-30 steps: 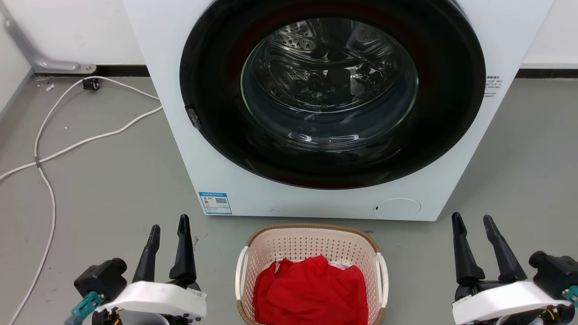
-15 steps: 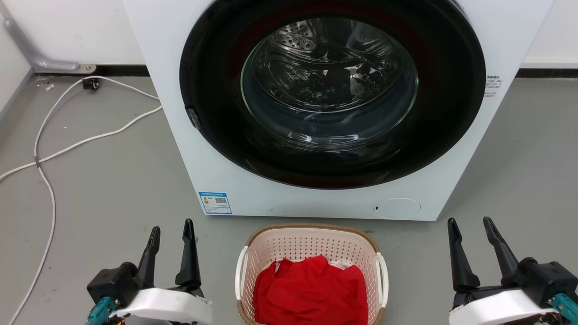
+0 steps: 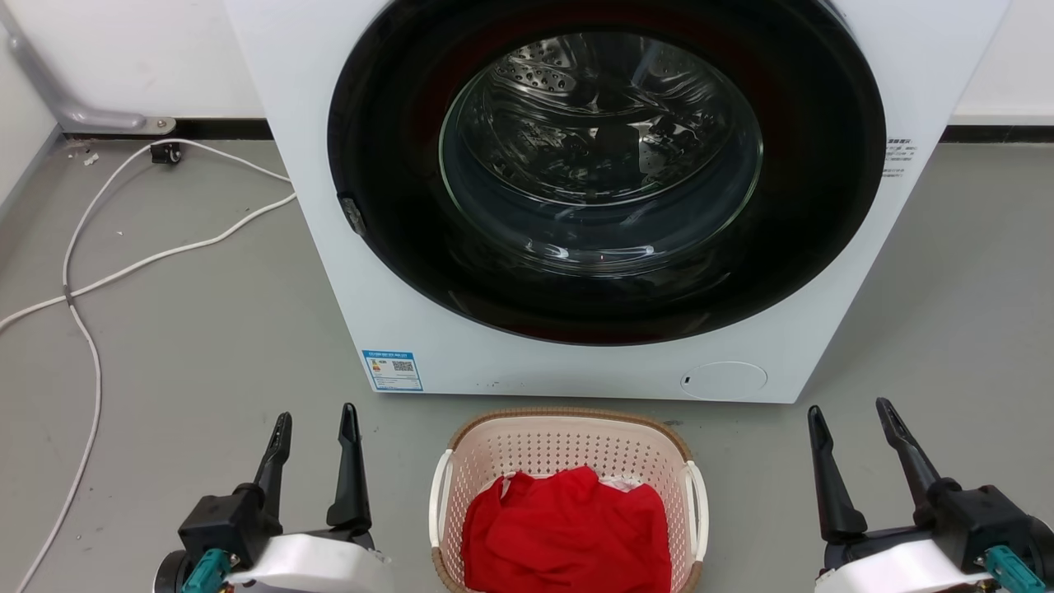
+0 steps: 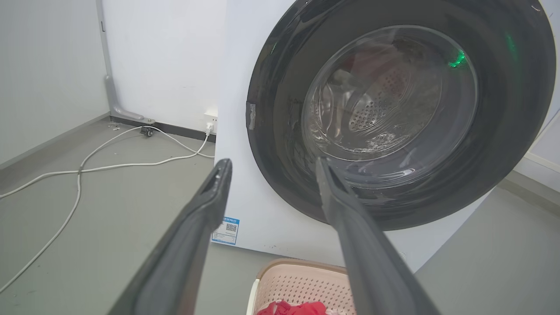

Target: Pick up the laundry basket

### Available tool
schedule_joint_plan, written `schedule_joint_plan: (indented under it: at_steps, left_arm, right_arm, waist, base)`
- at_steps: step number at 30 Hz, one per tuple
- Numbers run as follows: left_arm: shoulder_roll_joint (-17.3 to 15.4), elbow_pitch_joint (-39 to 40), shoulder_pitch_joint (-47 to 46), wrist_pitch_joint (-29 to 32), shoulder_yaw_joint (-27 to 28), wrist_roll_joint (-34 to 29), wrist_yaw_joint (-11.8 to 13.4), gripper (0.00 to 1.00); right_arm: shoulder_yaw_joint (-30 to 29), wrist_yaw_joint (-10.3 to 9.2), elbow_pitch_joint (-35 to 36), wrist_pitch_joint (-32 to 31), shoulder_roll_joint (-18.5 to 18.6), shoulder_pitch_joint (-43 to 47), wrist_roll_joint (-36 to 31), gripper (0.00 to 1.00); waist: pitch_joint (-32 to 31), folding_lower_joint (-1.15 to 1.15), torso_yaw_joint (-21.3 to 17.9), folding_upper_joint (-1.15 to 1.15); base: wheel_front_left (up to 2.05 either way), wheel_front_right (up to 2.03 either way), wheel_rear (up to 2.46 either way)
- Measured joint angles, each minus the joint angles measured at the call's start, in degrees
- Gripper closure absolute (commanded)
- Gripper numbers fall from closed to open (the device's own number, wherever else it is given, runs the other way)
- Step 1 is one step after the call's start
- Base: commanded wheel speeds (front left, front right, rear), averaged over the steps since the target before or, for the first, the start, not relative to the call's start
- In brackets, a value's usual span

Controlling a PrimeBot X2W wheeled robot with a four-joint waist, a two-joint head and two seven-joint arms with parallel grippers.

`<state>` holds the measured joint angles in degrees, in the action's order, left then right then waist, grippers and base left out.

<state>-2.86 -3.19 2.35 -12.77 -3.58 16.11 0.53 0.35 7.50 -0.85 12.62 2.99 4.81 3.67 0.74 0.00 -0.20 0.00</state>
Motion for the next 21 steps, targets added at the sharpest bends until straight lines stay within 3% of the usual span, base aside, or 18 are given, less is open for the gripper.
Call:
schedule_joint_plan:
  at_steps: [21]
  left_arm:
    - [0.0,0.1,1.0,-2.1,-1.0,-8.7,1.4,0.0]
  right_arm:
    - [0.4,0.0,-1.1,2.3,0.0,1.1,-7.6,0.0]
  waist:
    - [-0.1,0.0,-0.2,0.0]
  base:
    - [0.0,0.0,0.0]
